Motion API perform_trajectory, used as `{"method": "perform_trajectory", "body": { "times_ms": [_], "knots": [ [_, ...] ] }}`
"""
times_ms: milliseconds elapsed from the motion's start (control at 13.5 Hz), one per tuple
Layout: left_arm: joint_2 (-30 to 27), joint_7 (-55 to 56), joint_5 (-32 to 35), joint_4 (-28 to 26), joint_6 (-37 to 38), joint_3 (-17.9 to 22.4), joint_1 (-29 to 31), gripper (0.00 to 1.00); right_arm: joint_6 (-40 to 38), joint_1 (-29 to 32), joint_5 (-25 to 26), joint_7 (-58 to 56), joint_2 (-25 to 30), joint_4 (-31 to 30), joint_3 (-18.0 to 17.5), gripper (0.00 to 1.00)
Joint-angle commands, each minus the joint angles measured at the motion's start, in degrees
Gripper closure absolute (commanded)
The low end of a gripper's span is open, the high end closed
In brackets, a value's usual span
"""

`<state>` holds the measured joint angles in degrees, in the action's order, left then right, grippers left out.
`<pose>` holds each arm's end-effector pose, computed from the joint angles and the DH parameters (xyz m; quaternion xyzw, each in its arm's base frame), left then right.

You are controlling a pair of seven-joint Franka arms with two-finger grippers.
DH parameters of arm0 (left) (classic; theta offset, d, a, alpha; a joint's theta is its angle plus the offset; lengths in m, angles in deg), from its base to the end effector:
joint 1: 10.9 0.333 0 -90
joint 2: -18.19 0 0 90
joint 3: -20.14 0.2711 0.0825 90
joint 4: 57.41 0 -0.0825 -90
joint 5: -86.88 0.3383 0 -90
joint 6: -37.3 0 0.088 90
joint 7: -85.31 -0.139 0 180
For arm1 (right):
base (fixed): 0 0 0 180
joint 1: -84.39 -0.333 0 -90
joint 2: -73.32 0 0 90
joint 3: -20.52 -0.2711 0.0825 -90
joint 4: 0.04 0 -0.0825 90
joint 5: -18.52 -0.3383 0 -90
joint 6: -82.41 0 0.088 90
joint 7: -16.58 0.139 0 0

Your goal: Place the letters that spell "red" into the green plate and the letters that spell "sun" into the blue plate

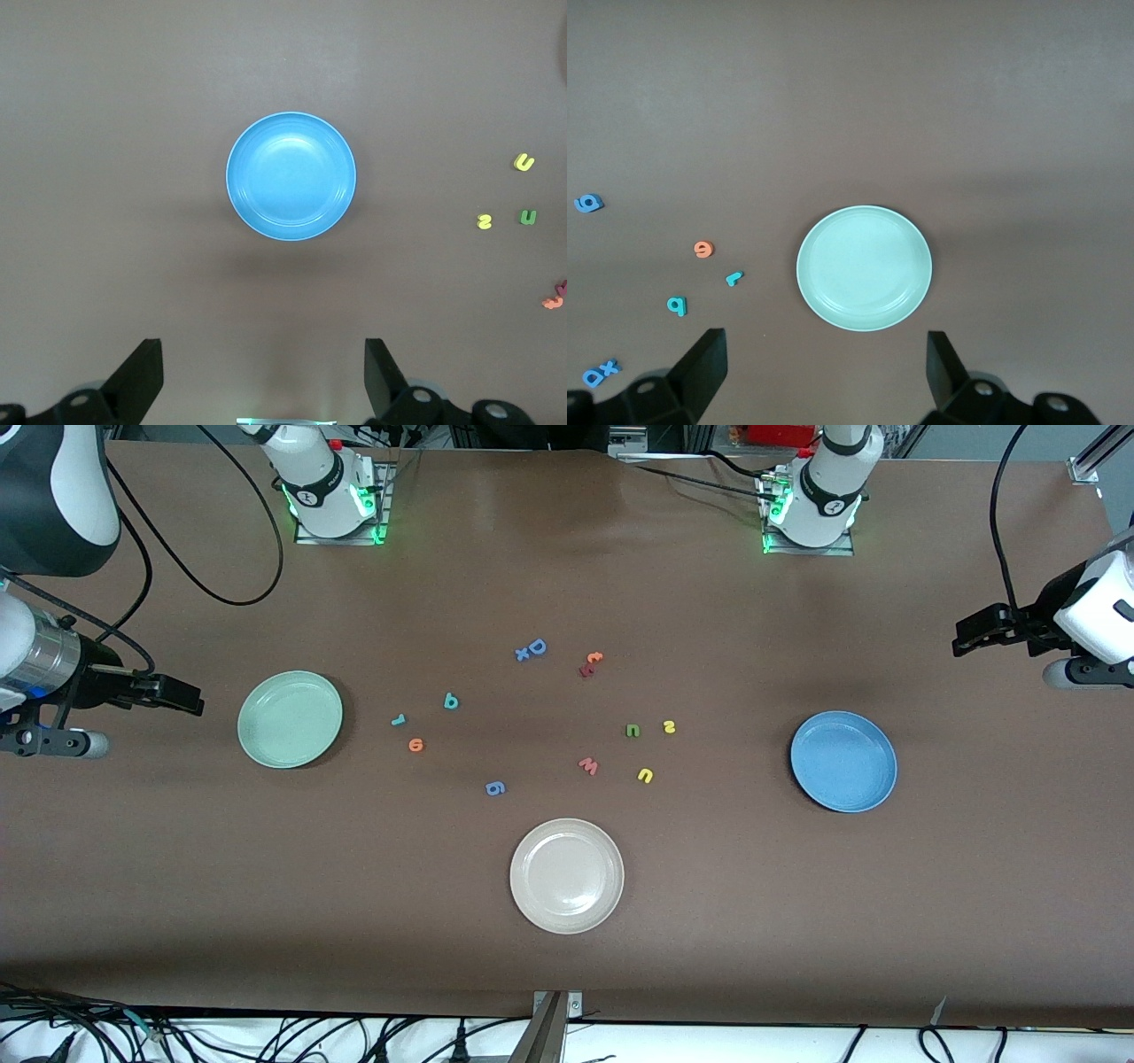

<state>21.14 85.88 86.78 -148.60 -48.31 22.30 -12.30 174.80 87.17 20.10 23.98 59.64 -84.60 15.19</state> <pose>0.5061 0.0061 0.5069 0.9972 0.0116 -0.0744 0.0000 0.5639 0.0170 0.4633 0.9978 -0.0417 -0.0501 0.0071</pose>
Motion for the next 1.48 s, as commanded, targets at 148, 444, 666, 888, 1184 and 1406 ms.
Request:
{"method": "perform_trajectory", "body": {
  "times_ms": [148,444,666,888,1184,1406],
  "knots": [
    [0.48,-0.74,-0.08,0.67,-0.26,0.04,0.25,0.0,-0.9,0.91,0.71,0.77,0.15,0.27,-1.08,0.0],
    [0.48,-0.74,-0.17,0.67,-0.35,-0.05,0.25,0.0,-0.99,0.91,0.79,0.68,0.15,0.27,-1.17,0.0],
    [0.48,-0.65,-0.17,0.67,-0.35,0.04,0.25,0.0,-0.55,0.91,0.71,2.87,0.15,0.27,-1.17,0.0],
    [0.48,-0.74,-0.17,0.58,-0.35,0.04,0.25,0.0,-0.99,0.65,0.79,3.5,-0.03,0.01,-1.43,0.0],
    [0.48,-0.65,-0.17,0.58,-0.7,0.04,0.25,0.0,-1.16,0.21,0.62,4.11,-0.12,-0.25,-1.34,0.0],
    [0.48,-0.65,-0.17,0.58,-0.7,0.04,0.25,0.0,-1.08,0.21,1.23,3.94,-0.12,-0.25,-1.26,0.0]
  ]
}}
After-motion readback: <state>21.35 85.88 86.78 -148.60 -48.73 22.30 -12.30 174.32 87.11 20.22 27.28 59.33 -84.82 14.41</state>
